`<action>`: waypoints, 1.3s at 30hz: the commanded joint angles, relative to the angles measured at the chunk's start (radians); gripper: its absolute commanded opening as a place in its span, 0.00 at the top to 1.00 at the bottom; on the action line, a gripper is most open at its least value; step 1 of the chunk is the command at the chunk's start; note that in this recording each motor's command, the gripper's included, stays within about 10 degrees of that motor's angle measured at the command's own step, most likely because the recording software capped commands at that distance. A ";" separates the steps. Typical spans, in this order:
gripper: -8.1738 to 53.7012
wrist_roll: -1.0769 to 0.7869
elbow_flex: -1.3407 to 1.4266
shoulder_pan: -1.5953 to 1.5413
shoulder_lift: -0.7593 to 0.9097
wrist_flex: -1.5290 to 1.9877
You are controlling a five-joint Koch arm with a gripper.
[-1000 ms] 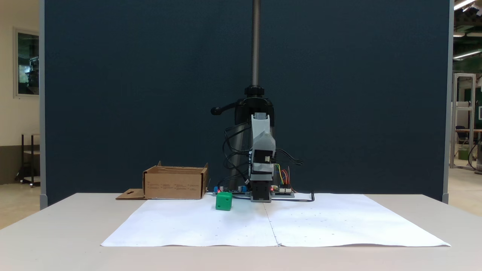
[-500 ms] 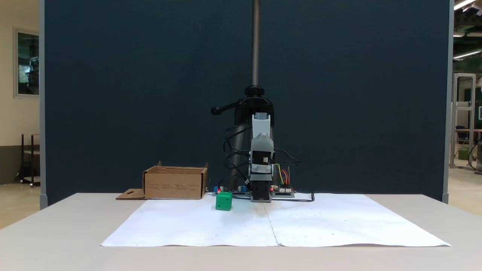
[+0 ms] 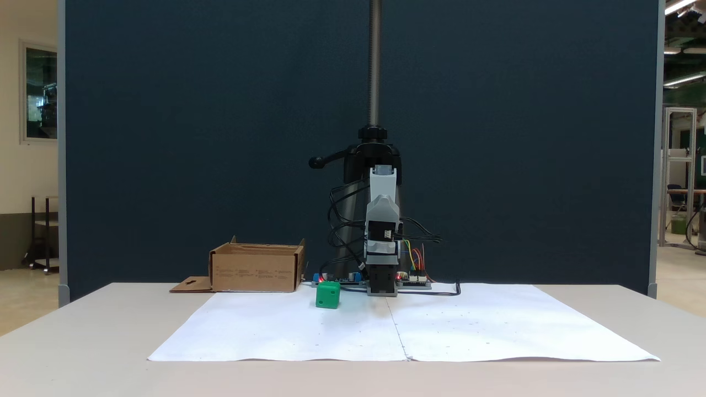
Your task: Grasp a green dice and put it in the bin.
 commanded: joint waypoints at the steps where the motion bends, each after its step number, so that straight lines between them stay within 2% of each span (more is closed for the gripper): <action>1: 0.15 -0.021 0.066 0.002 0.104 -0.023; 28: 0.15 -0.018 0.066 -0.031 0.106 -0.026; 37: 0.21 -0.026 0.061 -0.037 0.106 -0.018; 39: 0.22 -0.026 0.017 -0.032 0.106 0.072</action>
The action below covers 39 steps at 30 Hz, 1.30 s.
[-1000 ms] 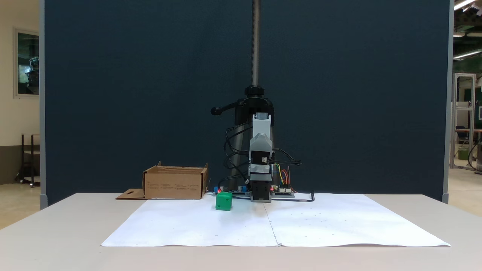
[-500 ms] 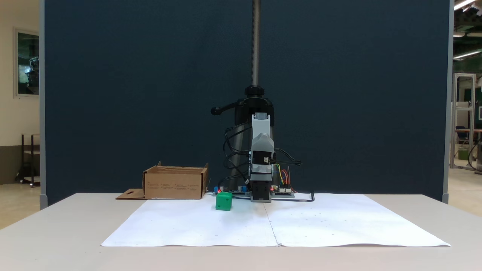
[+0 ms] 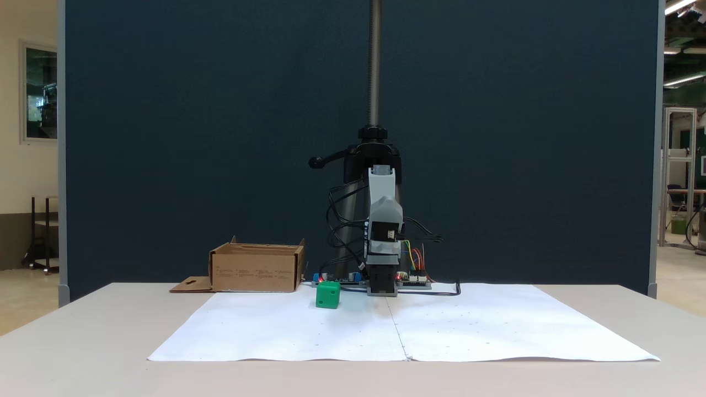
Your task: Grasp a green dice and put it in the bin.
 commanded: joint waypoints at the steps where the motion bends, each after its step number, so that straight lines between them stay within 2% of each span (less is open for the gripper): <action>1: 0.22 -0.026 -0.017 0.012 0.106 0.110; 11: 0.21 -0.012 -0.431 0.081 0.106 0.802; 20: 0.21 0.175 -0.769 0.120 0.103 1.383; 32: 0.21 0.262 -0.999 0.253 0.100 2.032; 39: 0.21 0.259 -1.020 0.416 0.095 2.390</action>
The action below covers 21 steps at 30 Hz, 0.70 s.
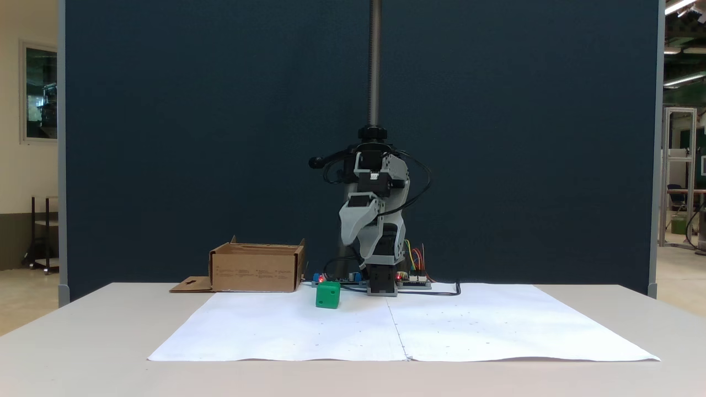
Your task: Grasp a green dice and put it in the bin.
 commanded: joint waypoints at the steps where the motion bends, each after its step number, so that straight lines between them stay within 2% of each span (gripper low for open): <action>1: 0.21 0.080 -0.074 0.086 0.083 0.150; 7: 0.21 -0.025 -0.129 0.285 0.043 0.146; 14: 0.21 -0.175 -0.184 0.380 0.025 0.160; 21: 0.18 -0.385 -0.184 0.485 0.009 0.370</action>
